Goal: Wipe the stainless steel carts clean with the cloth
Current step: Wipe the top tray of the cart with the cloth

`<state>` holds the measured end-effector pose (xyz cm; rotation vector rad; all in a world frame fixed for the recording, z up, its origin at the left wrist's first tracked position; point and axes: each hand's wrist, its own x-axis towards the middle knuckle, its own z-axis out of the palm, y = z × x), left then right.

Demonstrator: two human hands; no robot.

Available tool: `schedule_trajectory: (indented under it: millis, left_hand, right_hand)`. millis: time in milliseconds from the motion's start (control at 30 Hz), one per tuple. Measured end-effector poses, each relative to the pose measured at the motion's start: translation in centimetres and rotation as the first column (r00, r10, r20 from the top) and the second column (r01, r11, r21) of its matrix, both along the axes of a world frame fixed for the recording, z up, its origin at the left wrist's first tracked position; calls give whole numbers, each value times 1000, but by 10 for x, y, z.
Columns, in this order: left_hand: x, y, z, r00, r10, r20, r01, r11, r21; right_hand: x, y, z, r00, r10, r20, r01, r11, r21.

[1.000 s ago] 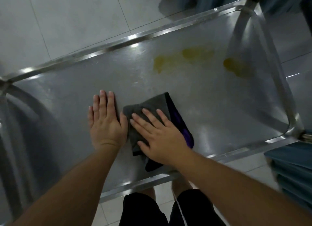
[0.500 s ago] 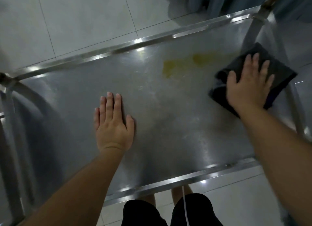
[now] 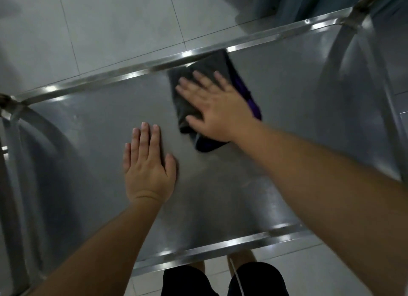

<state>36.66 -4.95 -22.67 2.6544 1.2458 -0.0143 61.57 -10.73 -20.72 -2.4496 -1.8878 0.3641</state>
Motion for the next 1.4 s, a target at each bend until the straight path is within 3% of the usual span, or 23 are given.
schedule_trajectory:
  millis: [100, 167, 267, 333, 400, 467, 533, 600, 667, 733, 800, 933, 1100, 1233, 1400]
  left_hand:
    - [-1, 0, -1, 1000, 2, 4, -2, 1000, 3]
    - [0, 0, -1, 1000, 5, 5, -5, 1000, 3]
    - [-1, -1, -3, 1000, 4, 7, -4, 1000, 20]
    - [-1, -1, -4, 1000, -2, 6, 2, 1000, 25]
    - [-2, 0, -6, 1000, -2, 3, 1, 1000, 26]
    - [-1, 1, -6, 1000, 2, 2, -2, 1000, 25]
    - [-1, 2, -5, 1000, 12, 0, -12, 1000, 22]
    - [0, 3, -3, 1000, 18, -4, -18, 1000, 5]
    - [1, 3, -2, 1000, 16, -18, -16, 1000, -1]
    - [2, 2, 0, 1000, 11, -28, -11, 1000, -11]
    - [2, 0, 2, 1000, 16, -19, -16, 1000, -19]
    - [1, -1, 4, 1000, 9, 0, -9, 1000, -27]
    - [3, -1, 5, 1000, 18, -7, -18, 999, -28]
    - [4, -2, 6, 1000, 23, -11, -23, 999, -29]
    - [5, -4, 8, 999, 28, -21, -29, 999, -29]
  right_hand:
    - [68, -28, 1, 976, -217, 7, 217, 976, -2]
    - [110, -57, 2, 906, -423, 31, 423, 906, 4]
    - [132, -81, 1, 601, -798, 50, 799, 602, 6]
    - [121, -65, 1, 400, -916, 27, 916, 400, 1]
    - [96, -31, 4, 336, -942, -23, 942, 336, 1]
    - [56, 4, 5, 437, -899, -43, 900, 437, 3]
    - [4, 38, 6, 629, -776, -47, 776, 630, -11]
    - [-40, 57, 7, 869, -493, -43, 492, 870, -34]
    - [-46, 59, 7, 985, -161, -54, 158, 986, -60]
    - [-19, 47, 7, 998, 23, -55, -26, 999, -48]
    - [19, 27, 5, 998, 55, -16, -56, 998, -39]
    - [108, -34, 9, 989, -140, 43, 142, 989, -38]
    - [214, -132, 17, 906, -414, 85, 421, 902, -93]
    - [215, -153, 16, 872, -480, 92, 487, 868, -97]
    - [154, -220, 12, 875, -480, 62, 483, 874, -57]
